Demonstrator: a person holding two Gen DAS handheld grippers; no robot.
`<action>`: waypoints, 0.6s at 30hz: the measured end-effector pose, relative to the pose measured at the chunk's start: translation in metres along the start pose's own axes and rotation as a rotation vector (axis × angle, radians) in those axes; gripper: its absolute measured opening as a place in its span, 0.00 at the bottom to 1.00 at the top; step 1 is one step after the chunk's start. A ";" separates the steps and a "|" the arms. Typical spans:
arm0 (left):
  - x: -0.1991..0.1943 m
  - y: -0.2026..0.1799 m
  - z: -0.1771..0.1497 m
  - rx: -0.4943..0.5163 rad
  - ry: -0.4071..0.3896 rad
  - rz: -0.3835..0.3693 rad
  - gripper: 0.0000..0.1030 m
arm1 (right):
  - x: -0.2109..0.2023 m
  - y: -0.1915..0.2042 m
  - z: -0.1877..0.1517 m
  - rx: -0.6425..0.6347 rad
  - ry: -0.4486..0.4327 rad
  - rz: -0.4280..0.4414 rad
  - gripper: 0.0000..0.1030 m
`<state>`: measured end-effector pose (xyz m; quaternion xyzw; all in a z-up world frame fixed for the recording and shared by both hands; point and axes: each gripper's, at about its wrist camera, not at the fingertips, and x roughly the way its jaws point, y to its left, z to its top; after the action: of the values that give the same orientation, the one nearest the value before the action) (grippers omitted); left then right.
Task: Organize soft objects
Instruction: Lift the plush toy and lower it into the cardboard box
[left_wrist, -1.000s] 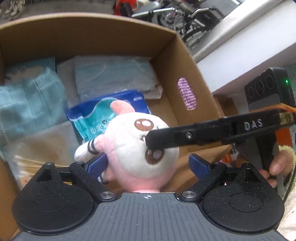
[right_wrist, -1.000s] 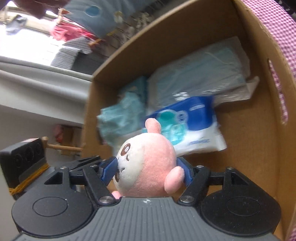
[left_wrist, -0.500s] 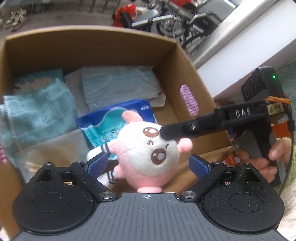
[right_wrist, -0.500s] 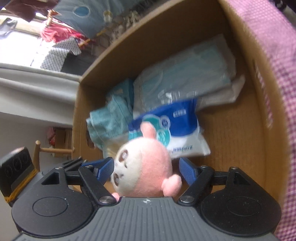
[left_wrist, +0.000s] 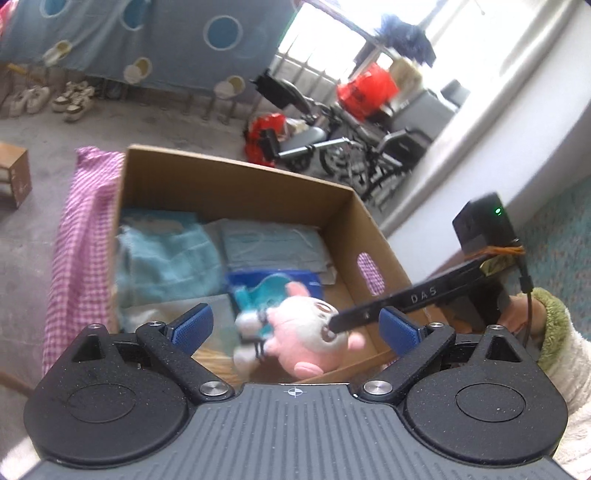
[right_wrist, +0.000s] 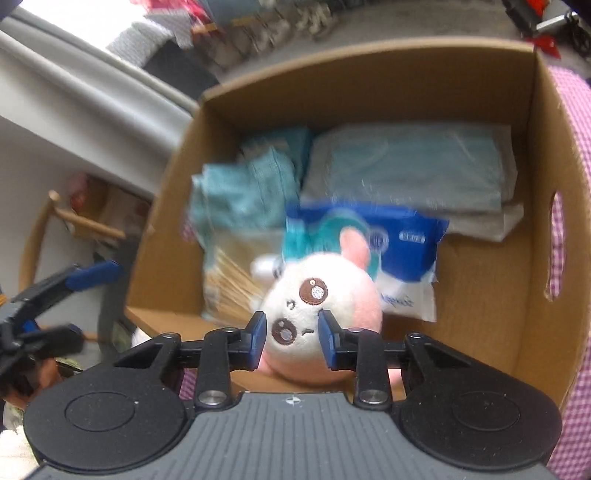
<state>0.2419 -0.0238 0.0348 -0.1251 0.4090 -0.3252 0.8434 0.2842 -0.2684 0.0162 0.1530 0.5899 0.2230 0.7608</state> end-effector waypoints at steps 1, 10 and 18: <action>-0.003 0.005 -0.003 -0.016 -0.010 0.002 0.94 | 0.006 -0.001 0.000 0.007 0.041 -0.004 0.30; -0.015 0.037 -0.013 -0.116 -0.044 -0.016 0.94 | 0.026 -0.005 0.001 -0.001 0.143 -0.128 0.32; -0.030 0.048 -0.015 -0.132 -0.098 -0.018 0.94 | 0.017 0.034 0.034 -0.136 -0.003 -0.167 0.33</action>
<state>0.2376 0.0330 0.0206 -0.2000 0.3866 -0.2985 0.8494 0.3151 -0.2301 0.0279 0.0516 0.5829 0.1982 0.7863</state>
